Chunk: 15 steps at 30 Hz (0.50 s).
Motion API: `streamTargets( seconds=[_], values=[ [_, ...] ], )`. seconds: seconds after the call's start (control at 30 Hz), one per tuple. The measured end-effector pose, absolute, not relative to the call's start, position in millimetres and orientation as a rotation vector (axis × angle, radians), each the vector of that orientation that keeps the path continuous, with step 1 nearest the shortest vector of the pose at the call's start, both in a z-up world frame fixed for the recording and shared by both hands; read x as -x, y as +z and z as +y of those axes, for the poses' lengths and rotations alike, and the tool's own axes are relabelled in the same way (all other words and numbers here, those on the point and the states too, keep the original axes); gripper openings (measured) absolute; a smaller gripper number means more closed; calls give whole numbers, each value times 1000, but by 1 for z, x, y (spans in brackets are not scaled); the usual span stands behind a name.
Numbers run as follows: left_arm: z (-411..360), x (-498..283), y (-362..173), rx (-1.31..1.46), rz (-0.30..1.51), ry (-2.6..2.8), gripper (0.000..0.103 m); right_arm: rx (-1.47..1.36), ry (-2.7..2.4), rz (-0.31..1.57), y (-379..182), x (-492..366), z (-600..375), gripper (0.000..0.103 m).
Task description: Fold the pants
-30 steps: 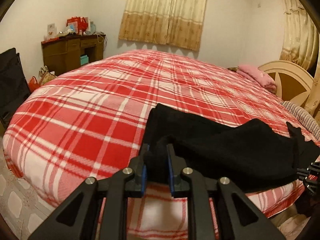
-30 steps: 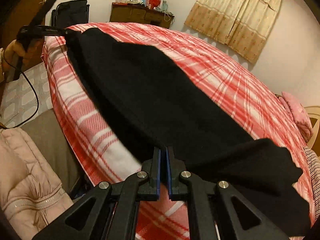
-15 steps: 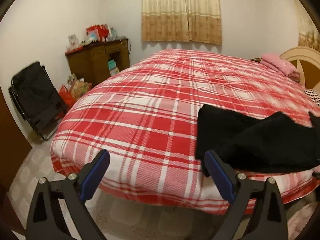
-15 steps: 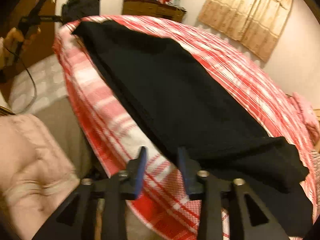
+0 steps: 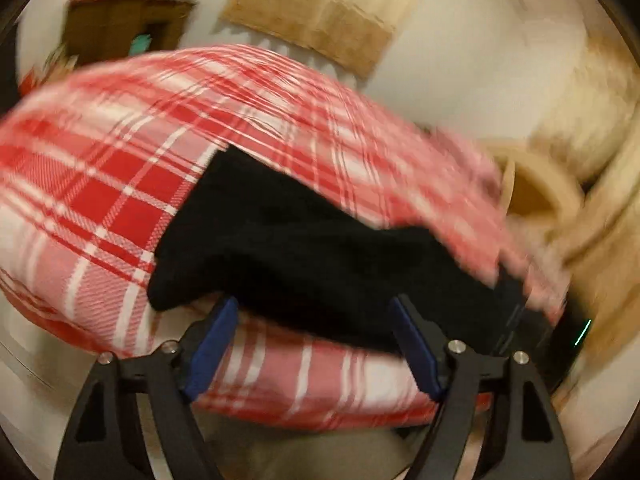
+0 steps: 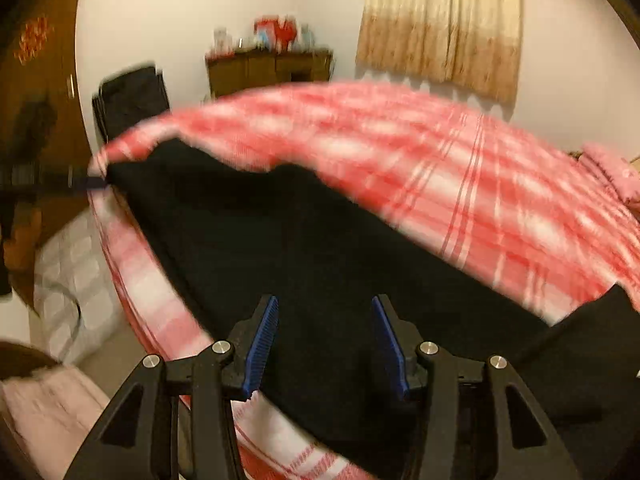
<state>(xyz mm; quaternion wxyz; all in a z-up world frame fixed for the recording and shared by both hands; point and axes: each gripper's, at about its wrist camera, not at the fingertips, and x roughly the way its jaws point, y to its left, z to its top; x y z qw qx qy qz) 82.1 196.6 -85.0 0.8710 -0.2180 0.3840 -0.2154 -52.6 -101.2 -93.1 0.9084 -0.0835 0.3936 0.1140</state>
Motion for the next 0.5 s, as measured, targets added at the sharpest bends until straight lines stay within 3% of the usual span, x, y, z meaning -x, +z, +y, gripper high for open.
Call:
streamTargets(
  seconds=[0.1,0.23,0.5],
  values=[
    [214,-99,-100,678,792,-437,85,200,236,825,-110,68,-107,51],
    [209,-111,-97,634,768,-393,85,227,231,810,-111,78,-109,52],
    [203,-116,-89,569,735,-292,71,211,221,802,-112,76,-108,54]
  ],
)
